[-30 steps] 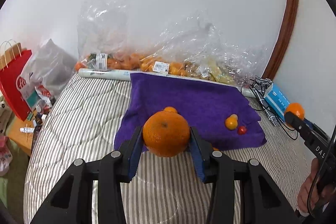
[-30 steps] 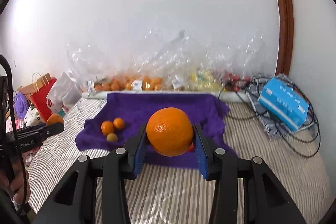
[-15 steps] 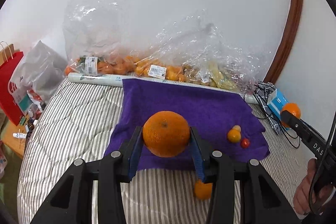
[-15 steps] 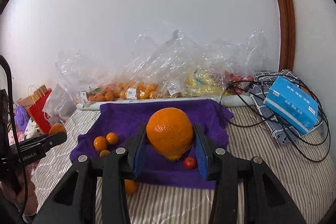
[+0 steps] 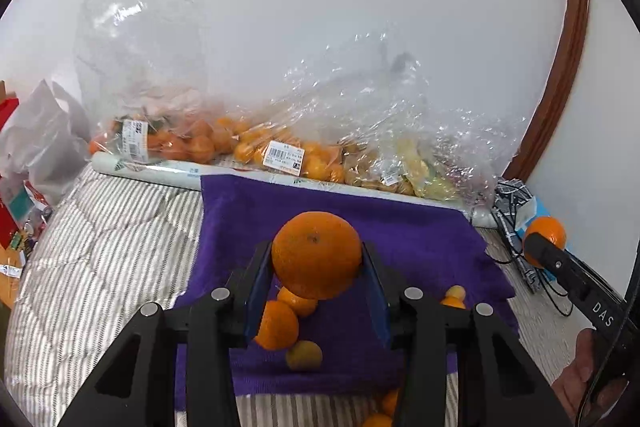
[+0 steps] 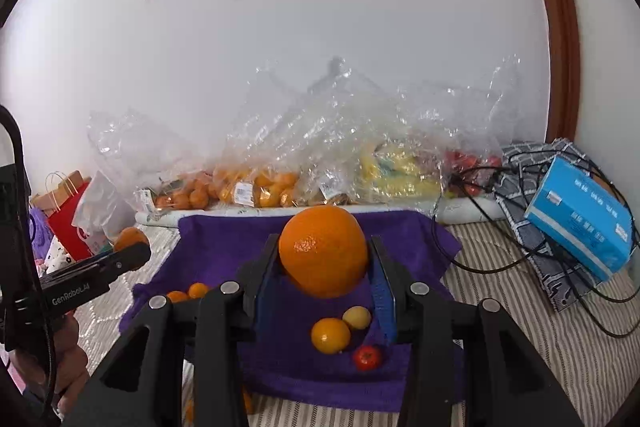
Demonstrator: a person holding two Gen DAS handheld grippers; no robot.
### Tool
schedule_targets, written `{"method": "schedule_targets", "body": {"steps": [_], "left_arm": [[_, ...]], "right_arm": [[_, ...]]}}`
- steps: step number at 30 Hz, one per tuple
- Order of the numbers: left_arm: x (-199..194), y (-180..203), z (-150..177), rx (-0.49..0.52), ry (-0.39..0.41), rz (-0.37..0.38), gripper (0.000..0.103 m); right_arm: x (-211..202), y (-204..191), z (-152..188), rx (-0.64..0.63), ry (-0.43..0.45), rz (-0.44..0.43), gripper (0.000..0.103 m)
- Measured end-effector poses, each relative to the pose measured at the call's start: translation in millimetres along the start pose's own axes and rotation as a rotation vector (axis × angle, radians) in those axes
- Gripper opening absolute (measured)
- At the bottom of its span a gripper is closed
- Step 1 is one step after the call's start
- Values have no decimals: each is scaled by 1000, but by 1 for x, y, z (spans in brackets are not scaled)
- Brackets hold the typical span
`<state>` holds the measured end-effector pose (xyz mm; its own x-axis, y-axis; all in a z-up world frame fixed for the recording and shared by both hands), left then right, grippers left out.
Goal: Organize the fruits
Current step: 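Carry both held oranges up onto the purple towel with both tools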
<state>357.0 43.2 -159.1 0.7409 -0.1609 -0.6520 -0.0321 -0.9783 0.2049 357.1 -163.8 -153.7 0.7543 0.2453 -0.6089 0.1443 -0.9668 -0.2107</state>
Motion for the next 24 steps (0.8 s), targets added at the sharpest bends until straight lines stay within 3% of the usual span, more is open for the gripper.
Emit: {"method": "schedule_targets", "body": {"steps": [5,24], "left_arm": [[21,-5,15,17,-40,-24,41],[42,-14,23,-28,-68,-22,41]], "right_arm": [[23,13,12,17,-56,4,42],[30,30,18,60,-47,2,42]]}}
Point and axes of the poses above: each gripper's, at about its wrist camera, not at the fingertips, and x roughly the way its jaws point, y to its right, z to its underside, the point moved 8 cm from there along x, roughly the way its jaws point, and after that the axes turned 6 degrees about -y, right-handed, at the moved point
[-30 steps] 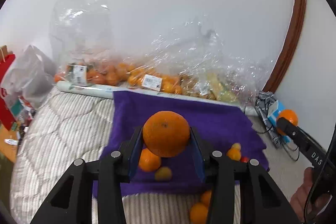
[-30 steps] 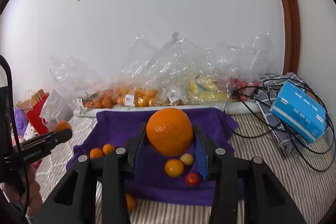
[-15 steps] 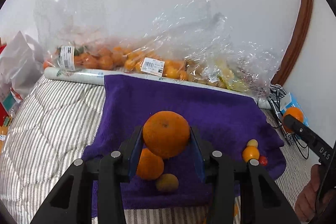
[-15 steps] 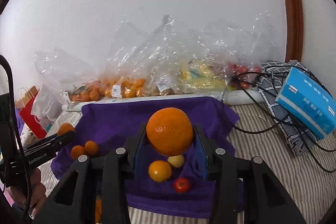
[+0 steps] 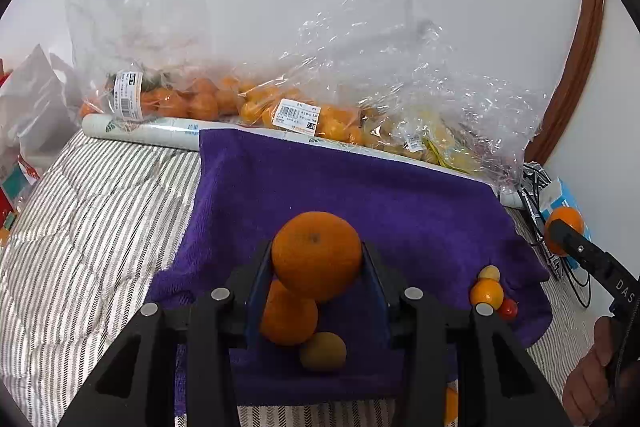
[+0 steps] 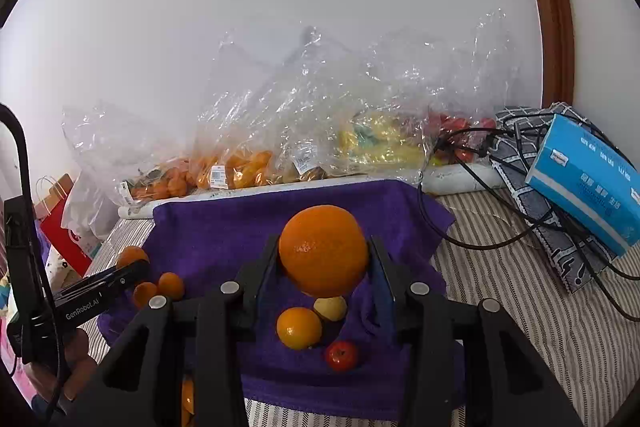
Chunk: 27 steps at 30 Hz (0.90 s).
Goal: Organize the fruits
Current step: 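Carry both held oranges up onto the purple towel with both tools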
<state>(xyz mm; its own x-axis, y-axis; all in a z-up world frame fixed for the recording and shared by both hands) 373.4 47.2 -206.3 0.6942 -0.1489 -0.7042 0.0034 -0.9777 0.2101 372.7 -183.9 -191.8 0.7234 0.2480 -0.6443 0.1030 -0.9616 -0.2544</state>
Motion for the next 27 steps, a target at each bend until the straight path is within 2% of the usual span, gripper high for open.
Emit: {"method": "schedule_targets", "body": {"steps": [27], "left_arm": [[7,0,3,9,-30,-10,41]], "right_arm": [[34,-24,26,-86,-120,-3,42]]}}
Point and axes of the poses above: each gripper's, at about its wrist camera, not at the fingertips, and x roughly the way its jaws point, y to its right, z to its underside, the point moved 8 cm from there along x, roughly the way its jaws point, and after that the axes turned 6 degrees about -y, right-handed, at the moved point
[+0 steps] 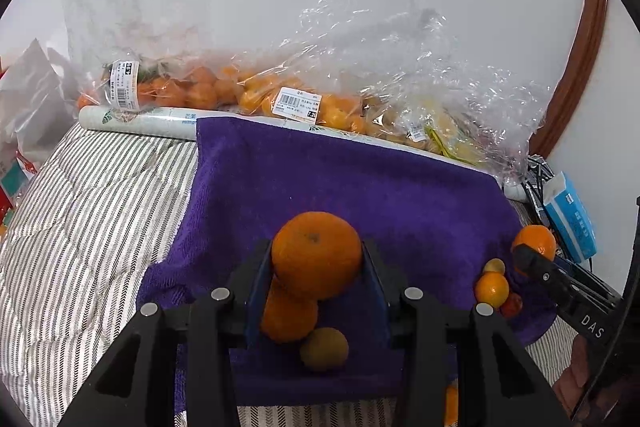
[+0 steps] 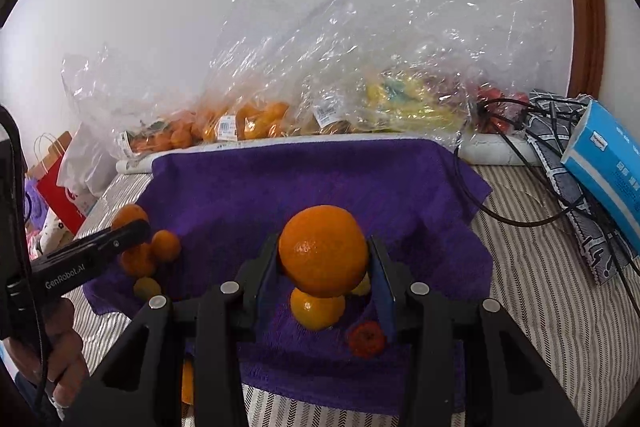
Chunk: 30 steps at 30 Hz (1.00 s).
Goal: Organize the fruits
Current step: 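Carry both held oranges up onto the purple towel with both tools, then open both tools to release the two oranges on the towel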
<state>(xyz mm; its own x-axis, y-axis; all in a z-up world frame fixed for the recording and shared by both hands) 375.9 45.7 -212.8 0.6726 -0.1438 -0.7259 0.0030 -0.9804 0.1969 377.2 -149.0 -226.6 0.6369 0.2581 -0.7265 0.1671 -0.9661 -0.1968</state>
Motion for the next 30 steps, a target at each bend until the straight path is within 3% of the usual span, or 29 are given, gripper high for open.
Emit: {"method": "schedule_targets", "body": {"steps": [13,24,30], "left_arm": [[9,-3,3,6,-25,-31,41],[10,0,6,39,-32,-46,42],[-1,5,2,24,0,5,60]], "right_arm": [[-1,-2,0,-27,0,20,42],[-11,9,-6,21,33,18,42],[-13,6,-6,11,30,20,42]]}}
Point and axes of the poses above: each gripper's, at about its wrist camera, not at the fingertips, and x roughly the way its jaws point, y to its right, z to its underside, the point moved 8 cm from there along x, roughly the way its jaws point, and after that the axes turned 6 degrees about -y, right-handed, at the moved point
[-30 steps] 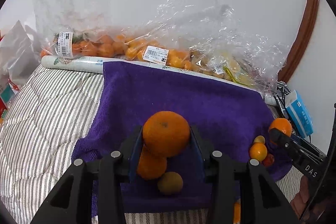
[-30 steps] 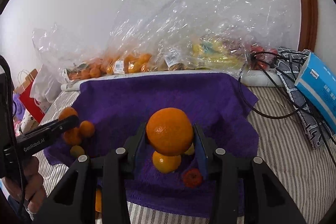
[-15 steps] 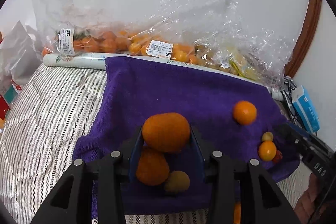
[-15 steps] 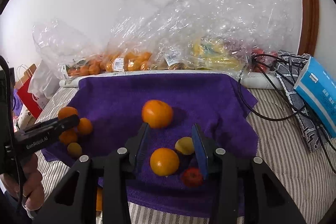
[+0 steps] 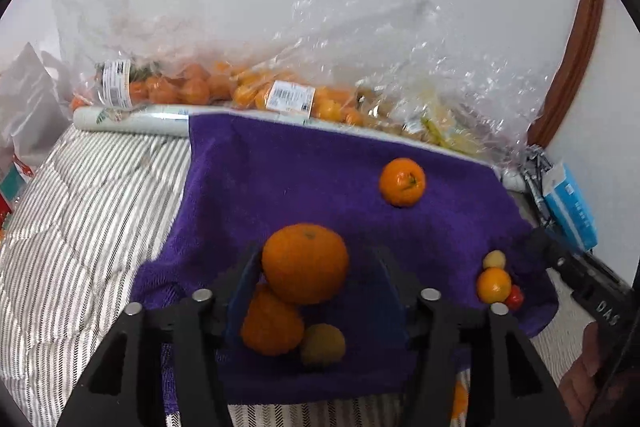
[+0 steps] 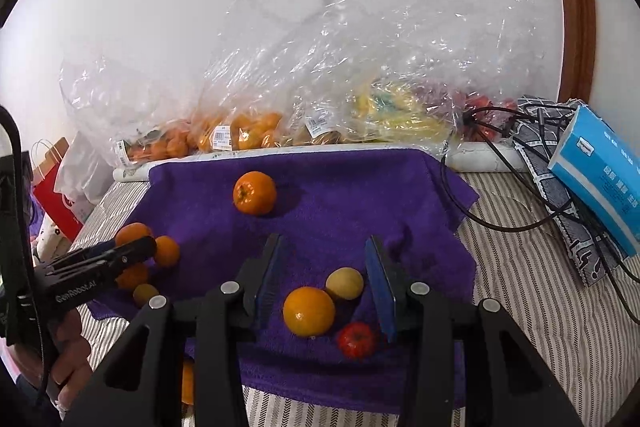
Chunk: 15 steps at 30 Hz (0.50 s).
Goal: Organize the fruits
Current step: 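Open both tools to release the two oranges on the towel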
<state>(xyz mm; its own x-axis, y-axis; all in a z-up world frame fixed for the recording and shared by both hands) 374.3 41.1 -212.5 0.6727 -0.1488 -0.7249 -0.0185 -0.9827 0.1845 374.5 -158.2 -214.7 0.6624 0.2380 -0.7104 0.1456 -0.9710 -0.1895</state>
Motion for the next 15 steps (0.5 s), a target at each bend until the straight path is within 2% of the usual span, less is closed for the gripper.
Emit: {"method": "schedule_targets", "body": {"steps": [5,7,9,15], "left_arm": [[-14,5,-6,17,54,3,65],[-18,3,-9,8,59,8,65],[-23,1,-12,-4,63,9,65],[-39,-7,-15,6,46,-24,65]], "right_arm": [[-15,-4,0,22,20,-30,44],[-25,-8,-2,20,48,-46,51],[-32,-12,-4,16,67,-55,52],[-40,-22,13,41,20,-71,52]]}}
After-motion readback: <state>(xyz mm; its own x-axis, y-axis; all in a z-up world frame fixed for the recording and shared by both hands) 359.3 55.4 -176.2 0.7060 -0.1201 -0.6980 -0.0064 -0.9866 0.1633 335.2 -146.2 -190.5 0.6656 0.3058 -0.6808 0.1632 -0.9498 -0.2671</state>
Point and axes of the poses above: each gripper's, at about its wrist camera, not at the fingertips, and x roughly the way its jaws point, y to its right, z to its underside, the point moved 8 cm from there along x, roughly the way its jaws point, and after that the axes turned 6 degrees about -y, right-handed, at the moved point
